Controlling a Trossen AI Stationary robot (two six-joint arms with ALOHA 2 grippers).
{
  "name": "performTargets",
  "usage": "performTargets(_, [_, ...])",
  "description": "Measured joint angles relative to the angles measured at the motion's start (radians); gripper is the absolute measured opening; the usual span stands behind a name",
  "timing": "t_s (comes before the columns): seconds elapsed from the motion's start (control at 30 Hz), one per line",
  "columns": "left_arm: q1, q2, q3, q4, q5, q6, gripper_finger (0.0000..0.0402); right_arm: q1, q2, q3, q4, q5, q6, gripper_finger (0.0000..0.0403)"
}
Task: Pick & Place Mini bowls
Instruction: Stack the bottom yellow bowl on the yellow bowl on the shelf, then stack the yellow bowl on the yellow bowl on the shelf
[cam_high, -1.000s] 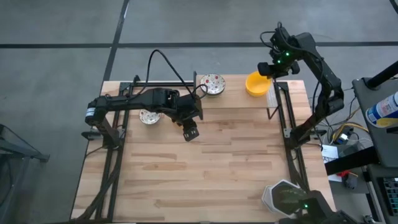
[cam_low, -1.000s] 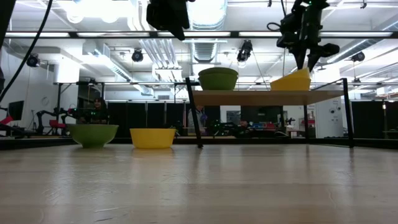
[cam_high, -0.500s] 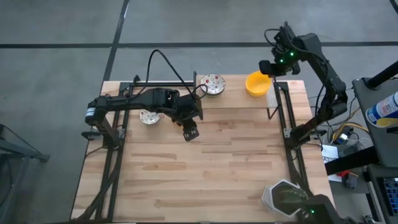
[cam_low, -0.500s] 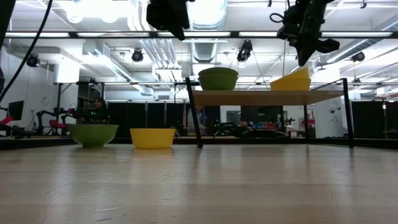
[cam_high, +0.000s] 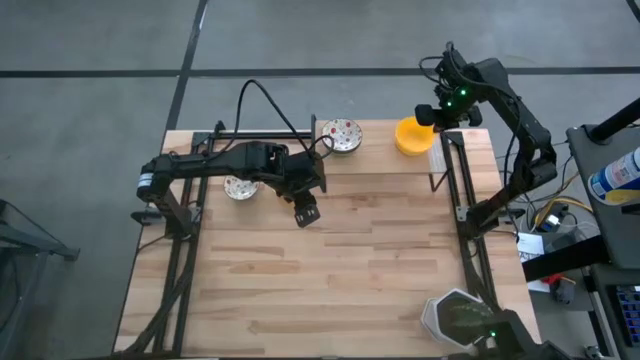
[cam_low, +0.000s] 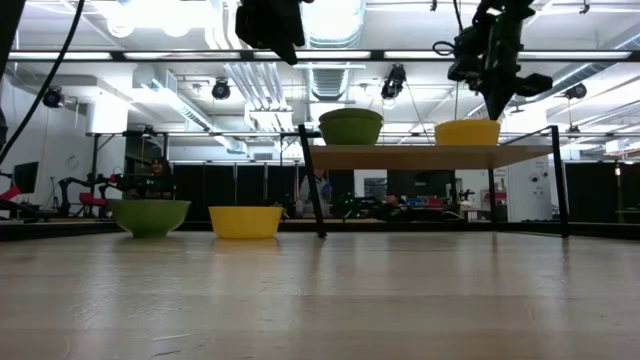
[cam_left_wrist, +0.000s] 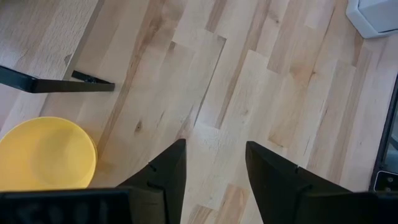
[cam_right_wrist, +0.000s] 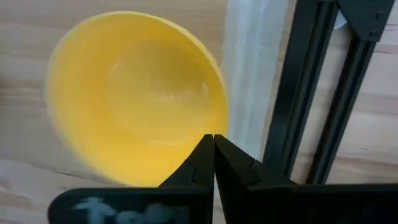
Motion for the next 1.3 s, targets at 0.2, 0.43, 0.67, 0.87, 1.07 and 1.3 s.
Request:
performTargets(0.2, [0.0,0.0,0.0,0.0,0.0,0.001,0.0156,-0.001,-0.008,-0.009,0.033,-0.002,-0.002,0.0008])
performTargets(0.43, [0.0,0.0,0.0,-0.017,0.0,0.009,0.0156,0.016,-0.051,0.025,0.029,-0.014,-0.028,0.0008])
performTargets(0.67, [0.005,0.0,-0.04,-0.021,-0.018,0.017,0.0156,0.05,-0.127,0.04,0.029,-0.025,-0.04,0.0008])
performTargets(0.87, [0.03,0.0,-0.141,-0.022,-0.067,0.06,0.0156,0.08,-0.194,0.043,0.032,-0.054,-0.038,0.0008])
performTargets(1.07, [0.084,0.0,-0.251,-0.017,-0.113,0.102,0.0156,0.092,-0.267,0.043,0.065,-0.19,-0.009,0.0008])
performTargets(1.3, [0.141,0.001,-0.389,0.058,-0.112,0.137,0.0156,0.117,-0.354,0.043,0.197,-0.36,0.01,0.0008])
